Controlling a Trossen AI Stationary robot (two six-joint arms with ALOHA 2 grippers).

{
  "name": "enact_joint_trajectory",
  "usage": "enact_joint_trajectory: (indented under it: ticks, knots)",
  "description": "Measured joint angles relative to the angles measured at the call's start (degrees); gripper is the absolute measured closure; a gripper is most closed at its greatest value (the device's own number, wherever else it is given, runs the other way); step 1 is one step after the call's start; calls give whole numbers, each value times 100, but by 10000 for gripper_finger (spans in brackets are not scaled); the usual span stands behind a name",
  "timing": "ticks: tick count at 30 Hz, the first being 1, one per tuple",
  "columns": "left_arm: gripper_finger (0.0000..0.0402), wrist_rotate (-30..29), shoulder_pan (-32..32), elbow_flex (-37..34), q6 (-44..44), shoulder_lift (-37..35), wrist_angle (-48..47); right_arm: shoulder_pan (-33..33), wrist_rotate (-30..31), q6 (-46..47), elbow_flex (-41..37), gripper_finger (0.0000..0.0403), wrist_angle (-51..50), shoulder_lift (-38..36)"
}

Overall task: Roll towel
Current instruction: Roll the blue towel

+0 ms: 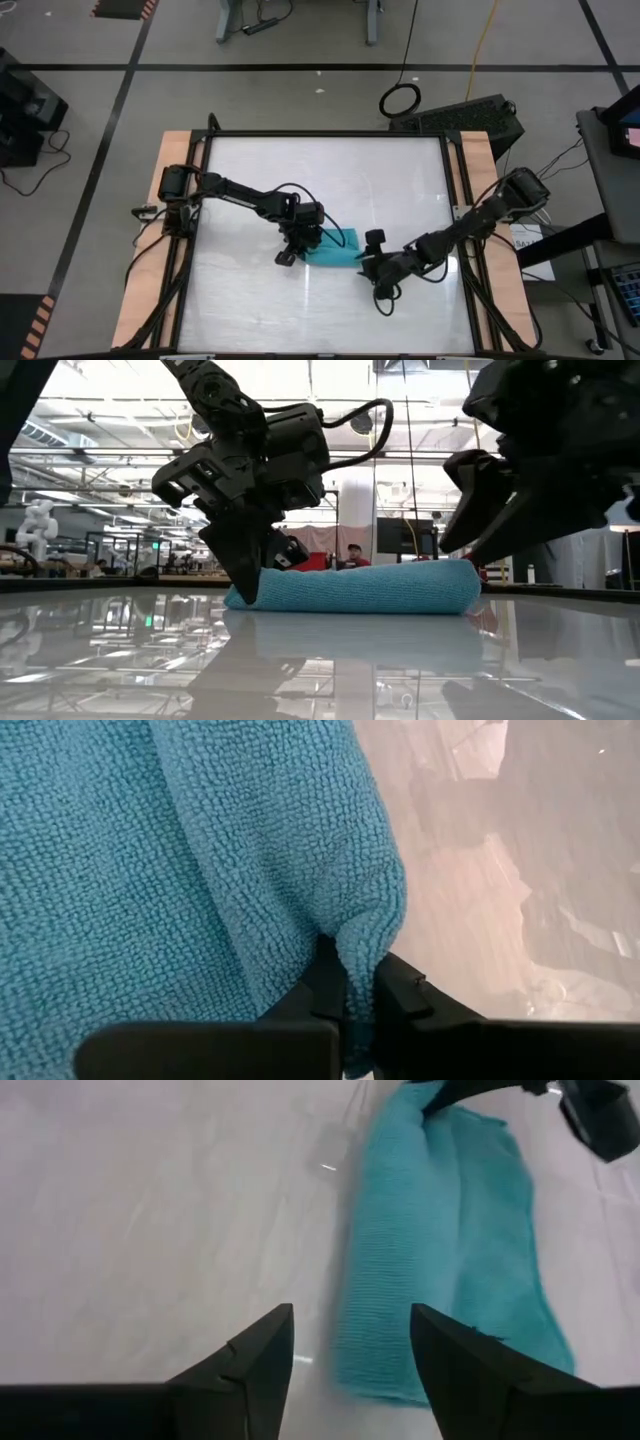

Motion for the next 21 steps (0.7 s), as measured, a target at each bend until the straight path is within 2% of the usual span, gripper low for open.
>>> enact_joint_trajectory:
  ticks: [5,12,21]
  knots:
    - [384,36,16,0,0,0,2,-222,-75,-348,2,211,16,1]
    - [384,208,116,0,-20,0,-28,-388,-638,-699,2,211,60,130]
    - [384,476,205,0,2,0,-24,-426,-582,-736,9,211,119,548]
